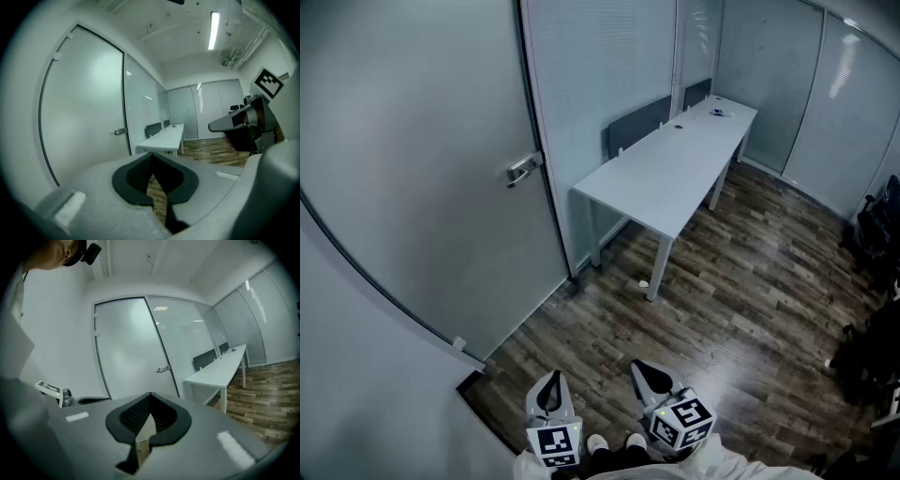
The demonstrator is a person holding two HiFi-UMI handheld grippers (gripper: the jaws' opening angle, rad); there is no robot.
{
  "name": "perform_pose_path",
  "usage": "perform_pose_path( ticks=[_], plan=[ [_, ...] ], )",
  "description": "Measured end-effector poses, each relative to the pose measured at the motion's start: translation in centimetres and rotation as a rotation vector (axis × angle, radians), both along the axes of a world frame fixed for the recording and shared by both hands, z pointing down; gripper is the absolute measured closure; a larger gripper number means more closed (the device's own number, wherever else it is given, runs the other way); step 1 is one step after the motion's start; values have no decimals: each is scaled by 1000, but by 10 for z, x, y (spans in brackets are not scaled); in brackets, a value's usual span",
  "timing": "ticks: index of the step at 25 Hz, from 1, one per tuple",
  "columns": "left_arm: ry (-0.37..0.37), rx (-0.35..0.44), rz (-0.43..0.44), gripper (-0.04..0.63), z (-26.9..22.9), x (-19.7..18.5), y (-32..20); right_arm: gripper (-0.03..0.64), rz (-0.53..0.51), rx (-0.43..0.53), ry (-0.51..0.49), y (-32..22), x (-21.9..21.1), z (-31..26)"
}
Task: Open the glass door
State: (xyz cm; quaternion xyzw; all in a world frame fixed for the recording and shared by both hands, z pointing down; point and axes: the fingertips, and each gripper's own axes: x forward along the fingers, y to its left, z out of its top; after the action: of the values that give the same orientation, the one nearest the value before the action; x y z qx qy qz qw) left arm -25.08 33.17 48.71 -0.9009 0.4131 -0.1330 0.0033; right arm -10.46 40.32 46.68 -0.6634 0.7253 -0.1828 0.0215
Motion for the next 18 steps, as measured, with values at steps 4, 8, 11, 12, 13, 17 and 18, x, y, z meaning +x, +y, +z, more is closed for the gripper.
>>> perform_pose_path(
  ticks=[4,8,11,12,13,17,18],
  plan=[
    [2,2,2,594,1,13,2,612,1,6,1,2,12,1],
    [1,10,6,594,-2,27,9,612,6,22,-2,11,26,-3],
    [4,23,11,594,-9,40,17,612,-4,45,-13,21,37,-9],
    [6,29,13,594,-11,45,20,612,-8,52,-14,25,40,-10],
    [10,35,14,594,-13,49,23,612,-11,59,-12,28,44,-12],
    [24,56,12,594,-23,69,28,612,-4,77,-8,32,62,-17],
    [25,54,14,594,-23,72,28,612,-5,79,-7,31,64,-18]
  ],
)
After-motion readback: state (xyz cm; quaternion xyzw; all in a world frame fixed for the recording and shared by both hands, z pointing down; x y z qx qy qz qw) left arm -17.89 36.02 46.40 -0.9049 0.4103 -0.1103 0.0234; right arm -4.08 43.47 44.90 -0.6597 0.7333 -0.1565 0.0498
